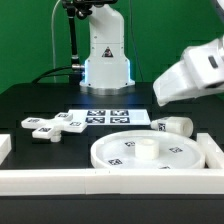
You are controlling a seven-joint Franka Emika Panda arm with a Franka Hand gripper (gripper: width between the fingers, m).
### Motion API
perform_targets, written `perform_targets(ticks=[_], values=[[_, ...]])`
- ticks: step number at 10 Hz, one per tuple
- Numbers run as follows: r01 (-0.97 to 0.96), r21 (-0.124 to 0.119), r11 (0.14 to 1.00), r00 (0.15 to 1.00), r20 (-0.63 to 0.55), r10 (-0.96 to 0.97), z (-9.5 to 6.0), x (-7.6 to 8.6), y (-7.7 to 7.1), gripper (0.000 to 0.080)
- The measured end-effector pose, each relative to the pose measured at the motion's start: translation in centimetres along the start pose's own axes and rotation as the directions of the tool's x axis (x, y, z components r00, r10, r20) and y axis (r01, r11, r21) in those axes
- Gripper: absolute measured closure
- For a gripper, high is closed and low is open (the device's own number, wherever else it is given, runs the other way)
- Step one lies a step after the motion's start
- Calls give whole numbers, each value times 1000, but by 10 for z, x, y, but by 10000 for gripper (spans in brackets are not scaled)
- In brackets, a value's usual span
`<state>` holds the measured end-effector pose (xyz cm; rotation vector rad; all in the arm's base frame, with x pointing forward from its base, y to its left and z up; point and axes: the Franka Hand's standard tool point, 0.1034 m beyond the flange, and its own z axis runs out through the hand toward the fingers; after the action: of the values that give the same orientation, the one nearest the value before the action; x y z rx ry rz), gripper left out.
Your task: Assemble round table
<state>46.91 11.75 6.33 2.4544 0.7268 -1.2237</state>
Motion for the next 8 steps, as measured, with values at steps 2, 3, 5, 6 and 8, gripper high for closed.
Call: perform_targets(ticks=[2, 3, 5, 6, 8], values=[[-4, 6, 1000, 999, 48, 4, 0, 1, 1, 151], [-6, 4, 1000, 1000, 31, 6, -2, 7, 3, 151], [-3, 6, 1000, 1000, 19, 3, 4, 20, 3, 151], [1, 6, 1000, 1000, 14, -1, 8, 26, 1, 151], [1, 5, 1000, 1000, 3, -1, 17, 36, -5, 151]])
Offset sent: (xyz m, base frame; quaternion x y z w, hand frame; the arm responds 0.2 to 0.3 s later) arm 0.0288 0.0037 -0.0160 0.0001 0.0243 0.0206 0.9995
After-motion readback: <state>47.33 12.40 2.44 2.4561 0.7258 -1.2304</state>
